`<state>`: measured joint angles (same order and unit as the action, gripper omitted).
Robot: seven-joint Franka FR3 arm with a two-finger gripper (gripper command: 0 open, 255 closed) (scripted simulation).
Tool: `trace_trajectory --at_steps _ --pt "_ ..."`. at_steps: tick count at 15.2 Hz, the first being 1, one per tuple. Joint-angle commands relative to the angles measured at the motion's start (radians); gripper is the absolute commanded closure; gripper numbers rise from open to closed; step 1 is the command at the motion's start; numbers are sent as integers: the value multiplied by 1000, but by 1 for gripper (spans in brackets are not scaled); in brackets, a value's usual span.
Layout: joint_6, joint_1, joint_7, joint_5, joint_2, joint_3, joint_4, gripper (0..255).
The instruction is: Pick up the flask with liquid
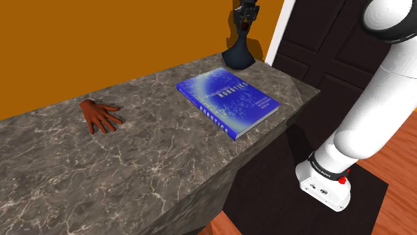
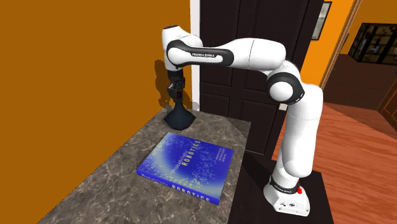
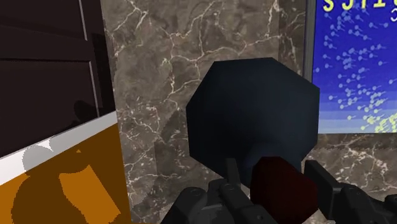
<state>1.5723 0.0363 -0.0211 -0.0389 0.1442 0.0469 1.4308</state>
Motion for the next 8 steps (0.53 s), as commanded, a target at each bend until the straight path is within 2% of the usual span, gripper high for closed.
trace_trajectory --at_steps 1,6,8 --pt "-31 -1 0 0 7 0 -41 255" --pt "-112 0 -4 1 37 0 -150 255" --pt "-114 0 -4 1 38 0 -154 255"
